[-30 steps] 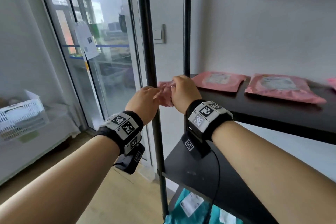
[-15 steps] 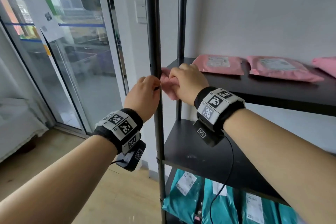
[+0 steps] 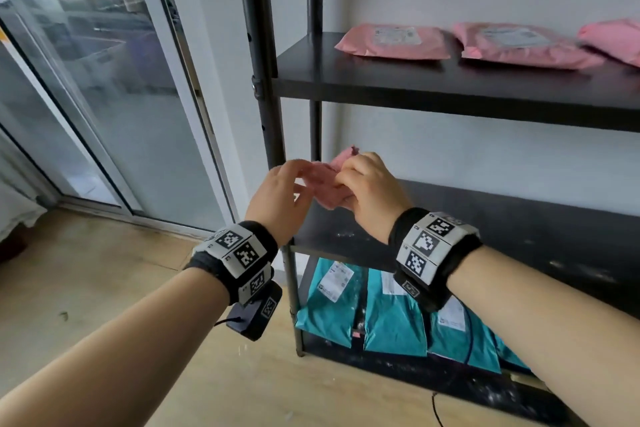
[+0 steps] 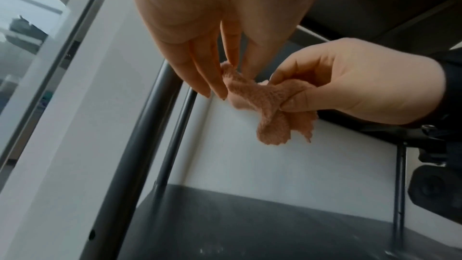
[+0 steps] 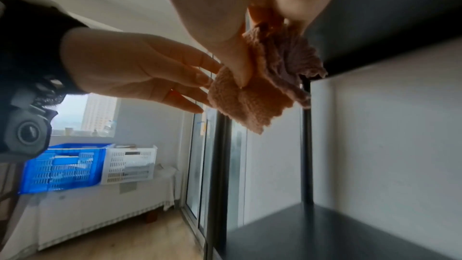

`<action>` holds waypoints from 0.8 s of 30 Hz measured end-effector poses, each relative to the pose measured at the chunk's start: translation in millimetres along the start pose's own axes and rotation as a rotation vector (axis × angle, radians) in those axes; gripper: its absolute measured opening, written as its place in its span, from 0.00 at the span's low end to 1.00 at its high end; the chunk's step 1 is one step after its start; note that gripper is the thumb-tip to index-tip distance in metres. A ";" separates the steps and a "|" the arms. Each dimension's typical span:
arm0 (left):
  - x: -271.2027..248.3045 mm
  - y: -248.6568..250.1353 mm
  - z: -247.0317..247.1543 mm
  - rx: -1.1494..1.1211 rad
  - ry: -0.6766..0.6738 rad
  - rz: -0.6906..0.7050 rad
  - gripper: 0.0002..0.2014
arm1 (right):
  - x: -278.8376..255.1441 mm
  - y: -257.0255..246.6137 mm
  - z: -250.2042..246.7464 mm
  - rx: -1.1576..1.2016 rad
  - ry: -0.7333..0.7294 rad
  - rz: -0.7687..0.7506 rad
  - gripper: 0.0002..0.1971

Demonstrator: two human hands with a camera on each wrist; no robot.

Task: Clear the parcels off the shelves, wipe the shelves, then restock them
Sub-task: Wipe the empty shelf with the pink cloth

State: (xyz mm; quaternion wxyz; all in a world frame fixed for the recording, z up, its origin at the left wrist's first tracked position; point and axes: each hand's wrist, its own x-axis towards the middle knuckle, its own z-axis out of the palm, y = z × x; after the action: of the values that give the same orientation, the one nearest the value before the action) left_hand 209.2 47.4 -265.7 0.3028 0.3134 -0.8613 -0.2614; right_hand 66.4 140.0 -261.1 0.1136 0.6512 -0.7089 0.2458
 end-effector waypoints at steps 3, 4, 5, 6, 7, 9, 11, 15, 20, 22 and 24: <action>-2.1 -8.2 28.1 0.010 -0.138 -0.027 0.19 | -16.3 16.0 18.5 -0.027 -0.167 0.127 0.13; -2.2 -9.6 36.5 0.002 -0.187 -0.038 0.20 | -20.0 22.1 24.6 -0.034 -0.198 0.160 0.13; -1.8 -11.6 44.8 0.000 -0.237 -0.051 0.22 | -22.8 28.5 31.1 -0.037 -0.219 0.186 0.13; -1.0 -14.0 52.2 0.020 -0.280 -0.062 0.22 | -24.6 35.2 38.4 -0.041 -0.234 0.210 0.13; 0.3 -18.6 60.2 0.068 -0.318 -0.071 0.23 | -26.2 43.2 47.6 -0.044 -0.244 0.237 0.13; 2.6 -32.6 75.7 0.185 -0.381 -0.095 0.24 | -29.7 59.3 69.1 -0.055 -0.294 0.298 0.15; 1.5 -49.3 90.2 0.282 -0.460 -0.146 0.24 | -35.1 73.0 92.6 -0.055 -0.427 0.358 0.18; -5.5 -77.7 112.1 0.457 -0.636 -0.229 0.17 | -45.6 85.7 132.2 0.035 -0.727 0.438 0.24; -4.9 -103.9 124.3 0.580 -0.717 -0.224 0.19 | -31.7 92.0 163.4 -0.124 -0.809 0.327 0.27; -6.2 -107.4 125.1 0.623 -0.747 -0.206 0.25 | -20.1 90.5 173.3 -0.107 -0.790 0.335 0.27; -10.2 -111.2 123.9 0.644 -0.771 -0.191 0.27 | -14.0 81.9 181.9 -0.093 -0.775 0.298 0.27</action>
State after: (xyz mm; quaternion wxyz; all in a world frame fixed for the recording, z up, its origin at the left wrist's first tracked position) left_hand 173.0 12.7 -424.7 -0.1741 0.3487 -0.9148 -0.1060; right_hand 16.9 64.4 -439.5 -0.1690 0.5799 -0.7962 -0.0358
